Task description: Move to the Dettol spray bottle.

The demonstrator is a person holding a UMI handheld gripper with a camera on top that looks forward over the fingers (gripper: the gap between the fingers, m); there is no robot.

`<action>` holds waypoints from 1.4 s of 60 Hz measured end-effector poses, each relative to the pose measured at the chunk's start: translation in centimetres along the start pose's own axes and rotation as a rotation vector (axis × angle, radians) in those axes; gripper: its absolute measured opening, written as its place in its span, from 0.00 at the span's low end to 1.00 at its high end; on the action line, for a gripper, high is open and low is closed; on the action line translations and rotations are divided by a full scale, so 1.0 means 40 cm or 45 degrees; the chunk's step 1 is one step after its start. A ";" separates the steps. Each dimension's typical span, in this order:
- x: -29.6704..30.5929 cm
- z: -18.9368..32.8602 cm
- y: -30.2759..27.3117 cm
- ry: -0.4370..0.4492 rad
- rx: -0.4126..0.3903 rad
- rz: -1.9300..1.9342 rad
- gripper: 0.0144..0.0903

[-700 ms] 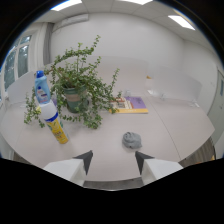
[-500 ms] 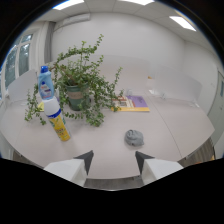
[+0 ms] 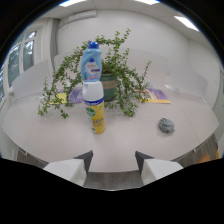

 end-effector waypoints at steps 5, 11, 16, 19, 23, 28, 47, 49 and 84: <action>-0.065 0.010 0.006 -0.022 -0.005 -0.012 0.92; -0.120 0.028 0.004 -0.032 -0.001 -0.023 0.92; -0.153 0.051 -0.002 -0.028 0.004 -0.033 0.92; -0.166 0.066 -0.008 -0.028 0.008 -0.040 0.92; -0.181 0.090 -0.014 -0.019 0.019 -0.045 0.92; -0.186 0.124 -0.021 -0.021 0.027 -0.056 0.92; -0.189 0.264 -0.031 0.032 0.050 -0.057 0.92; -0.189 0.276 -0.031 0.036 0.052 -0.053 0.92; -0.186 0.353 -0.020 0.062 0.052 -0.031 0.92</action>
